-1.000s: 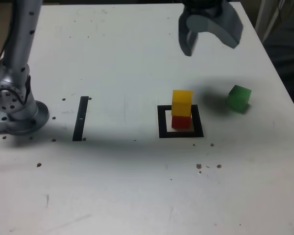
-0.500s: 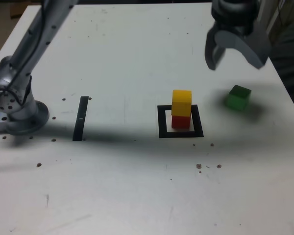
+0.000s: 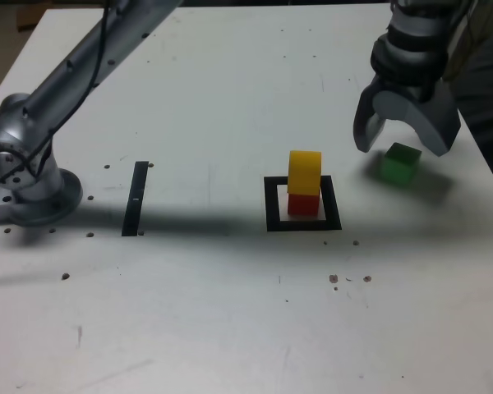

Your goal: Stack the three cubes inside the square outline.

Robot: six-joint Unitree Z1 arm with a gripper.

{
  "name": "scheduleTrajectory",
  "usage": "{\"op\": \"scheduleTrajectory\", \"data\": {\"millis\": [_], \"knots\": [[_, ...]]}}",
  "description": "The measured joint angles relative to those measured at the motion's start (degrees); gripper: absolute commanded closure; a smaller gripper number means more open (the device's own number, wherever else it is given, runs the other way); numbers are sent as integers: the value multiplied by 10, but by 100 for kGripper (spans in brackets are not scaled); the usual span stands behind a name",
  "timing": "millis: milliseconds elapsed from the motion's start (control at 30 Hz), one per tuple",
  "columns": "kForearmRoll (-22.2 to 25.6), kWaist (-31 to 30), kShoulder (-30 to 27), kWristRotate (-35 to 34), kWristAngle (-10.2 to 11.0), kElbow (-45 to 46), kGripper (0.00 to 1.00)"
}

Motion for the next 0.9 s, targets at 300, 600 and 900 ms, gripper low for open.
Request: {"op": "scheduleTrajectory", "data": {"millis": [300, 600, 900], "knots": [[3, -6, 27, 0, -4, -16, 16], [5, -17, 38, -9, 11, -23, 62], [5, -26, 38, -11, 15, -19, 70]]}}
